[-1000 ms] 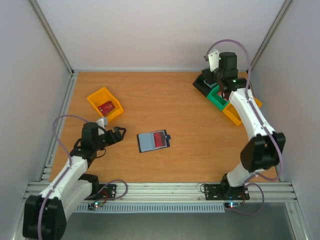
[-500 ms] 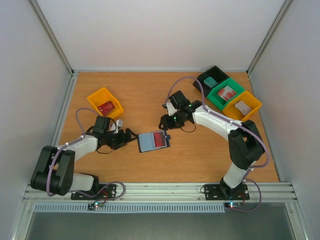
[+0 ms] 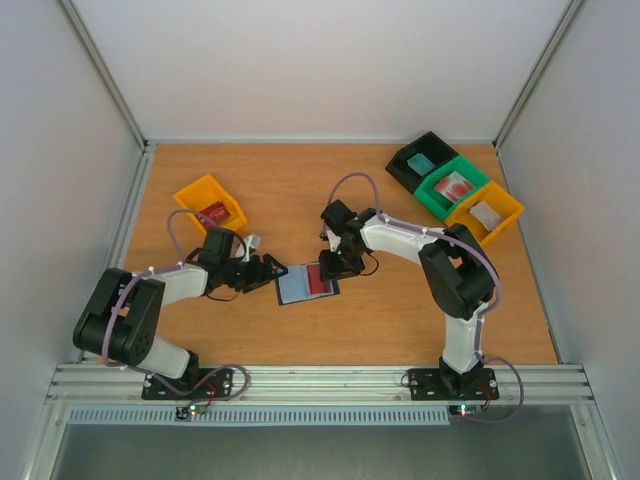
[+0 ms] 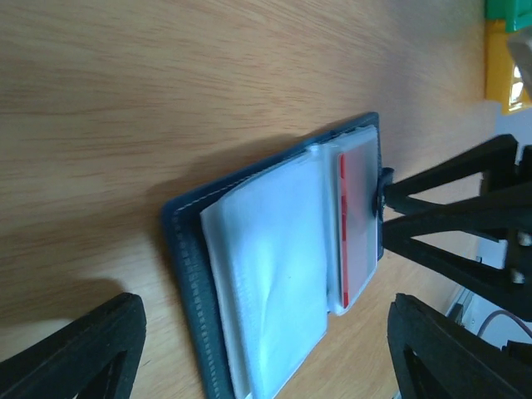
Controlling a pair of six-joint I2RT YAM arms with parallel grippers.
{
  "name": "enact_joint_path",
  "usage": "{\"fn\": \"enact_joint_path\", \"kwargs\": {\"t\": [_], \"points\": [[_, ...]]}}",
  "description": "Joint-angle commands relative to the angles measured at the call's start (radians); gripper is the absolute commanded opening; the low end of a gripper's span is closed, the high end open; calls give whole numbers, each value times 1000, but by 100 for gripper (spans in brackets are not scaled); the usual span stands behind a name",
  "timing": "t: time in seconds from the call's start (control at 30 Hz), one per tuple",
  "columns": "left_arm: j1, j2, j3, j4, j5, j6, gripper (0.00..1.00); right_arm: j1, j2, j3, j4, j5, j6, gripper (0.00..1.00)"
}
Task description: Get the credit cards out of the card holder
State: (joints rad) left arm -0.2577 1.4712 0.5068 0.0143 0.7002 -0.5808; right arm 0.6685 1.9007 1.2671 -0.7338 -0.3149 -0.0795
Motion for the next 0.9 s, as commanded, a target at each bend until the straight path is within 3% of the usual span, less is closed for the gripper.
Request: {"fn": "enact_joint_path", "kwargs": {"t": [0.0, 0.13, 0.33, 0.43, 0.57, 0.67, 0.87], "points": [[-55, 62, 4, 68, -4, -16, 80, 1, 58, 1, 21, -54, -2, 47], [-88, 99, 25, 126, -5, -22, 74, 1, 61, -21, 76, -100, 28, 46], [-132, 129, 54, 205, -13, -52, 47, -3, 49, -29, 79, -117, 14, 46], [-141, 140, 65, 209, -22, -52, 40, -8, 44, -43, 90, -131, 15, 46], [-142, 138, 65, 228, -10, -54, 23, -19, 15, -73, 119, -155, 23, 46], [-154, 120, 54, 291, 24, -47, 1, -34, -12, -94, 143, -195, 23, 46], [-170, 7, 5, 281, -15, 38, 0, -118, -160, -197, 194, -275, 13, 49]]}}
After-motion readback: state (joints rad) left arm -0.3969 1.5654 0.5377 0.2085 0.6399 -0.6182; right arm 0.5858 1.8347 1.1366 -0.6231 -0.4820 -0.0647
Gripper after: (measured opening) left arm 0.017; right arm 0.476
